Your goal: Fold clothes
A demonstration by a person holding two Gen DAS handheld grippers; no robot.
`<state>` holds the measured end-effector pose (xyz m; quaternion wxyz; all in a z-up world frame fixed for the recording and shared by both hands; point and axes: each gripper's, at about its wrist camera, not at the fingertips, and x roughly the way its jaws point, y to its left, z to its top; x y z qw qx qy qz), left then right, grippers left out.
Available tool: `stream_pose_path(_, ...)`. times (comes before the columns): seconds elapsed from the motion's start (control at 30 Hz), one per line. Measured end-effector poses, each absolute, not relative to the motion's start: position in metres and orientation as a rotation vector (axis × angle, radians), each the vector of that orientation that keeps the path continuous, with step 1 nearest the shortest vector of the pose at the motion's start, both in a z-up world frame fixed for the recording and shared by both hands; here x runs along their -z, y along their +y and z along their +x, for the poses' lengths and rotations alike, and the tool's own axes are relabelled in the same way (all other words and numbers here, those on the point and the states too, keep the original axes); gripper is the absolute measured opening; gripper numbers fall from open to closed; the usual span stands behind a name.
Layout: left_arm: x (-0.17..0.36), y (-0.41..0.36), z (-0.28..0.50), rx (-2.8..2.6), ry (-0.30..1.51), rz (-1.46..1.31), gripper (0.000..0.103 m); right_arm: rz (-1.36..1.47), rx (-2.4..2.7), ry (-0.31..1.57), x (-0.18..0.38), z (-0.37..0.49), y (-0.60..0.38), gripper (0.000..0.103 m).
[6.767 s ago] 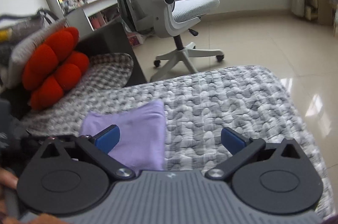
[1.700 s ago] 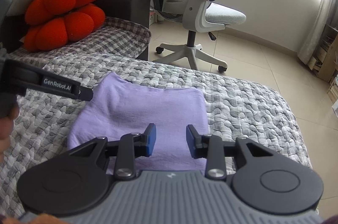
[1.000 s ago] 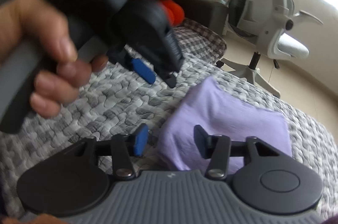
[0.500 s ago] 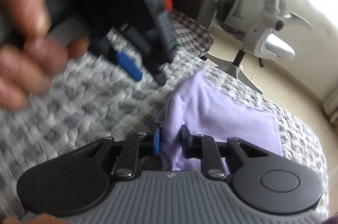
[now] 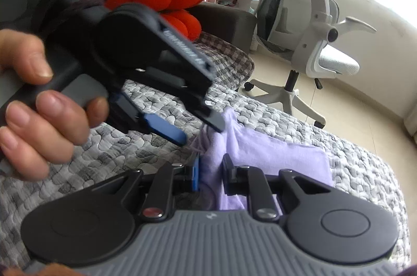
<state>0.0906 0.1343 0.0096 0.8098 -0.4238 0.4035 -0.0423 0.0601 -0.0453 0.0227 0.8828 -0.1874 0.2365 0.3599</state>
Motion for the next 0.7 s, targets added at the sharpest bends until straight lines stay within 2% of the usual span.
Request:
stream_pose_path(0.1, -0.010, 0.126, 0.093, 0.105, 0.872, -0.884, 0.055, -0.397, -0.751, 0.486, -0.023, 0.058, -0.046, 0.019)
stream_pose_path(0.5, -0.003, 0.110, 0.103, 0.109, 0.901, -0.820, 0.055, -0.394, -0.767, 0.468, -0.025, 0.057, -0.048, 0.019)
stream_pose_path(0.7, -0.002, 0.106, 0.109, 0.099, 0.888, -0.771, 0.051, -0.398, -0.776, 0.472, -0.024, 0.058, -0.049, 0.019)
